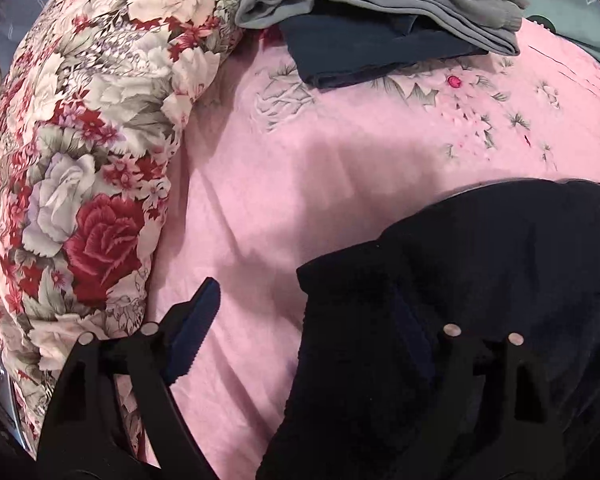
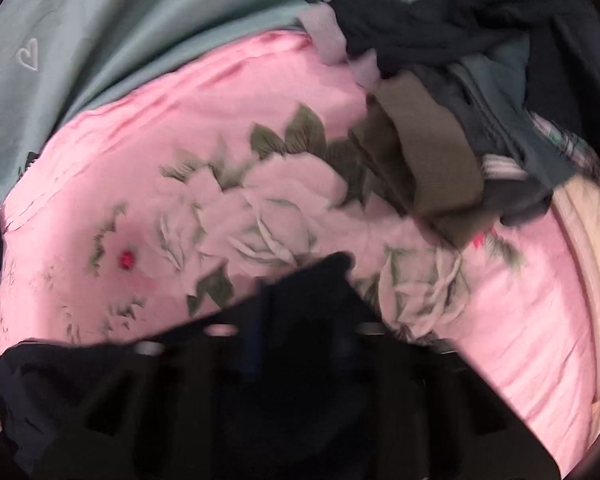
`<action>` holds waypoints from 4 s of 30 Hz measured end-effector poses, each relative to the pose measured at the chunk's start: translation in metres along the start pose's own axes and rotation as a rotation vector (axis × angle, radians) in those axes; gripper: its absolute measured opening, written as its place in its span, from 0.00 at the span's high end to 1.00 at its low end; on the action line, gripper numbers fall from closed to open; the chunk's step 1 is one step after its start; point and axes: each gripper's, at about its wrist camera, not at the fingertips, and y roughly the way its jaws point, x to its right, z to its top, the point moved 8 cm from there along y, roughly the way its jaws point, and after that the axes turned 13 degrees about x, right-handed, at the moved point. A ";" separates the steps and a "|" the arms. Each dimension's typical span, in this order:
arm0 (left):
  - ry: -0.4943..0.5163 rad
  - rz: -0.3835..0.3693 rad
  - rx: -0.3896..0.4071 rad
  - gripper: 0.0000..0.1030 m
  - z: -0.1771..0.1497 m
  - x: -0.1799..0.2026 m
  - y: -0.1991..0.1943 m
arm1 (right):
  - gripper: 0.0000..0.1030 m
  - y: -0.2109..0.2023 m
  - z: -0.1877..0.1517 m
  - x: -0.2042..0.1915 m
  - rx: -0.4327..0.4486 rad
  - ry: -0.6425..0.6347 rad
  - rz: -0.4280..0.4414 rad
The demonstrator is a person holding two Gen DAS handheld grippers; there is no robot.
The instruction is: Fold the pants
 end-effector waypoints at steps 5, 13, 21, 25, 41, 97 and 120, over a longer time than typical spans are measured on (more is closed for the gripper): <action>0.002 0.006 0.007 0.20 0.011 0.005 0.009 | 0.88 -0.072 0.076 0.001 0.257 0.049 0.069; -0.013 -0.022 0.031 0.20 0.027 0.001 0.000 | 0.18 -0.006 0.076 0.005 0.168 -0.087 -0.300; 0.000 -0.180 0.012 0.18 0.023 0.025 0.004 | 0.11 -0.082 0.008 0.025 0.179 0.014 -0.201; -0.021 -0.301 -0.062 0.18 0.017 0.059 0.017 | 0.11 -0.106 -0.035 0.034 0.142 0.097 -0.182; -0.021 0.006 0.063 0.54 0.042 0.012 0.001 | 0.11 -0.068 -0.052 0.042 0.080 0.226 -0.135; 0.241 0.024 -0.135 0.59 -0.143 0.014 -0.070 | 0.29 -0.245 -0.278 0.108 -0.102 0.118 -0.402; 0.287 -0.229 0.173 0.15 0.015 0.037 -0.056 | 0.17 -0.091 -0.074 -0.156 0.100 -0.604 0.159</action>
